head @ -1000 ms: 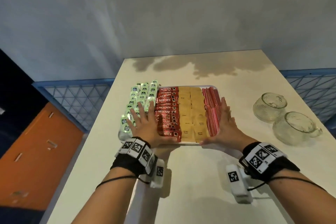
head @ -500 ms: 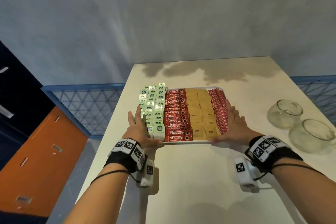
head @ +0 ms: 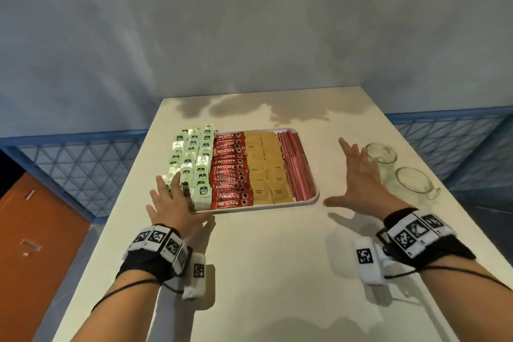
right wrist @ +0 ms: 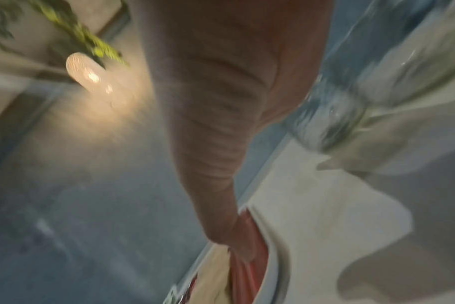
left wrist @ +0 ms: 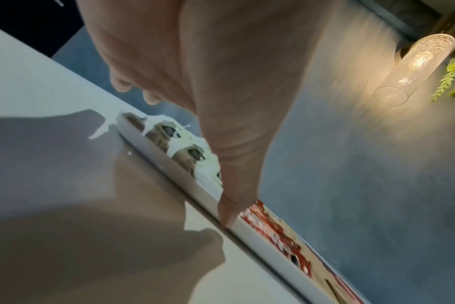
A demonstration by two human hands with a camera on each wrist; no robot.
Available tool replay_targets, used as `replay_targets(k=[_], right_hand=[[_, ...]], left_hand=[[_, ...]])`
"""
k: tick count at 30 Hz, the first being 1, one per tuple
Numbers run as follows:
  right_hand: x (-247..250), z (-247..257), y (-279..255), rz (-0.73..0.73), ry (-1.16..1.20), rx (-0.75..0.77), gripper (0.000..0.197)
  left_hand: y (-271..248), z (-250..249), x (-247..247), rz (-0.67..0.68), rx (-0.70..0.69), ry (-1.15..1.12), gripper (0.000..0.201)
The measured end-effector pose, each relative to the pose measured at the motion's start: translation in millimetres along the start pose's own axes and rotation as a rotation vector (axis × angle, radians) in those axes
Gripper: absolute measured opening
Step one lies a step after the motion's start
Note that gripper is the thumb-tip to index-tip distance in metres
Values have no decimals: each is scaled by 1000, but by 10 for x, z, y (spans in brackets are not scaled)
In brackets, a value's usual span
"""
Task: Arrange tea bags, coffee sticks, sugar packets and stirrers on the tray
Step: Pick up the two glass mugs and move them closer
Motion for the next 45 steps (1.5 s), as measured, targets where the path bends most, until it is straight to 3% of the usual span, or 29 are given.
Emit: replay_targets(k=[3, 5, 9, 13, 16, 19, 21, 23, 26, 28, 31, 35, 40, 45], right_hand=[[338, -597, -206, -105, -83, -213, 139], [435, -929, -288, -79, -93, -325, 135], [451, -1086, -367, -46, -48, -335, 111], [298, -708, -426, 94, -25, -219, 92], [136, -262, -500, 186, -30, -84, 91], [-45, 128, -544, 213, 25, -34, 96], [-186, 306, -547, 254, 128, -56, 95], [-298, 445, -536, 301, 327, -65, 87], [-397, 592, -553, 451, 637, -57, 71], [-376, 608, -533, 494, 683, -18, 63], [-97, 422, -339, 241, 473, 60, 61], [304, -12, -53, -83, 94, -29, 62], [364, -473, 248, -2, -63, -249, 79], [403, -687, 449, 21, -12, -329, 71]], left_hand=[[-175, -178, -161, -50, -28, 18, 122], [-284, -354, -276, -34, -58, 17, 120], [-443, -671, -409, 14, -120, -31, 115], [-560, -902, -443, 28, -220, -80, 104], [-678, -1065, -460, 64, -298, -96, 81], [-859, -1260, -547, 263, -380, -260, 67], [-993, -1373, -615, 404, -404, -363, 68], [-1071, -1449, -609, 437, -435, -412, 77], [-1094, -1480, -522, 406, -453, -428, 90], [-1064, -1458, -469, 345, -448, -375, 92], [-999, -1411, -437, 268, -431, -303, 90], [-934, -1414, -378, 213, -454, -257, 83], [-792, -1432, -212, 187, -456, -316, 85], [-550, -1497, 26, 160, -455, -382, 86]])
Point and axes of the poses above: each hand's wrist, its own y-axis towards the middle knuckle, its own x-axis out of the back of the hand, z = x × y, the point moved 7 cm from there along y, towards the middle knuckle, and after that the axes turned 7 degrees about z, right-handed, at the moved point
